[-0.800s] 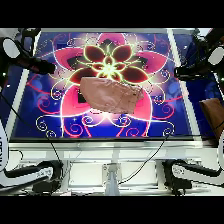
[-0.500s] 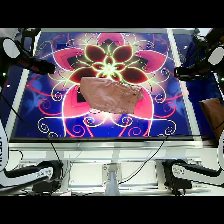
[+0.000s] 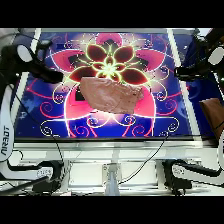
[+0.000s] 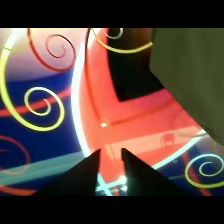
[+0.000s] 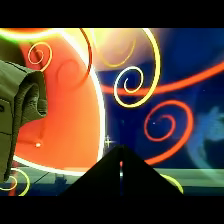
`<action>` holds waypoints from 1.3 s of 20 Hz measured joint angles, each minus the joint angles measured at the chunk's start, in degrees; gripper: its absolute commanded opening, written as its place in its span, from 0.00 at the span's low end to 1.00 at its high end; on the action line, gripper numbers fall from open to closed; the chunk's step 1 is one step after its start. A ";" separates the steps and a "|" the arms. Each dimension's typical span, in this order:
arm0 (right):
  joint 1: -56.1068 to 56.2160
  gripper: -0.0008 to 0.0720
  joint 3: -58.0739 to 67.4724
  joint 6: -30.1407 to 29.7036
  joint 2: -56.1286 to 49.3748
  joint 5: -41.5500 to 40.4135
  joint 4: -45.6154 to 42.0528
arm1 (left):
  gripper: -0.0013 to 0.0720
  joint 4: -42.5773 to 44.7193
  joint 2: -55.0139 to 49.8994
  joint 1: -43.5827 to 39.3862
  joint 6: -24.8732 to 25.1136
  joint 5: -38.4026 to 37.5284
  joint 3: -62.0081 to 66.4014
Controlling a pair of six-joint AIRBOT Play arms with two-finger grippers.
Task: Fold the clothes and pants, and hang the long-sleeved shirts on hangers.
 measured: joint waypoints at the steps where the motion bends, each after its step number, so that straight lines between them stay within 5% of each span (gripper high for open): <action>1: 0.00 0.04 0.00 -0.02 0.00 0.00 0.00 | 0.78 -2.73 -0.81 0.00 -0.02 1.01 -1.84; 10: 0.00 0.04 0.00 0.00 0.00 -4.24 0.11 | 0.77 -24.30 -3.08 -0.07 0.24 16.57 -23.06; 18: 0.00 0.04 0.00 0.00 0.00 -6.54 0.24 | 0.75 -32.41 -3.17 -6.03 2.71 33.16 -30.16; 22: 0.02 0.04 0.00 0.00 0.00 -6.93 0.39 | 0.03 -32.28 -3.30 -9.29 2.91 39.93 -30.73; 26: 0.02 0.04 0.00 -0.02 0.00 -6.97 1.46 | 0.03 -32.83 -2.99 -9.97 3.08 42.77 -30.82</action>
